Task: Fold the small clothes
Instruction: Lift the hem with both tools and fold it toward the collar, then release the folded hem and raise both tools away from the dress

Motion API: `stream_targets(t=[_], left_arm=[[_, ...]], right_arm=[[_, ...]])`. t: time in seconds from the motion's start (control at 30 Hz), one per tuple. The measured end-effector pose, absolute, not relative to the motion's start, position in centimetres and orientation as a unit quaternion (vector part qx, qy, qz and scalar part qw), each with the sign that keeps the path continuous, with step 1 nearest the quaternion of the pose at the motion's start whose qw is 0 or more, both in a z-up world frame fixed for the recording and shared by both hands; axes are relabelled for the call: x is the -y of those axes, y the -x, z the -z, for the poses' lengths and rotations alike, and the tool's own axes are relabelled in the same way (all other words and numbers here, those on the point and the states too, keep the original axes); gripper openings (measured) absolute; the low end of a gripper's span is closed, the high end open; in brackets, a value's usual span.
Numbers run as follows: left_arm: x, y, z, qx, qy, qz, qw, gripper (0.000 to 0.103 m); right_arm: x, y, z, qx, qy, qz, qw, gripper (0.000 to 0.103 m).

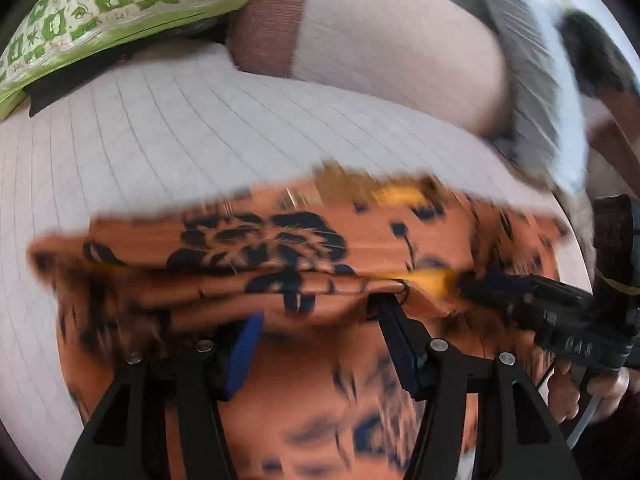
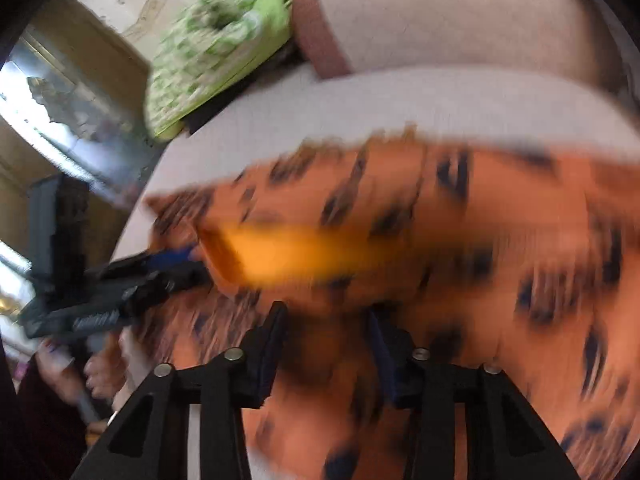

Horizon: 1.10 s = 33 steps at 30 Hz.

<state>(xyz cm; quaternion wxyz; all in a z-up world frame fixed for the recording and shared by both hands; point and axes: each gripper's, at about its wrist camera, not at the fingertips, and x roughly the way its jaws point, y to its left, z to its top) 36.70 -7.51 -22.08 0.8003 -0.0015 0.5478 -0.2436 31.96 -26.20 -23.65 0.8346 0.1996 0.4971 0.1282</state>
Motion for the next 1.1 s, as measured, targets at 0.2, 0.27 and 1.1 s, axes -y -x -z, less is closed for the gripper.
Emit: stream_targets(t=[0.2, 0.27, 1.1], left_arm=[[3.5, -41.8, 18.1, -0.498, 0.106, 0.169, 0.844, 0.064], [2.3, -40.9, 17.7, -0.494, 0.093, 0.173, 0.847, 0.065], [-6.8, -24.4, 23.3, -0.580, -0.018, 0.043, 0.813, 0.071]], right_arm=[[33.1, -36.6, 20.0, -0.393, -0.288, -0.042, 0.872, 0.040], [35.5, -35.0, 19.3, -0.373, -0.305, -0.038, 0.875, 0.040], [34.7, -18.0, 25.9, -0.497, -0.294, -0.014, 0.816, 0.037]])
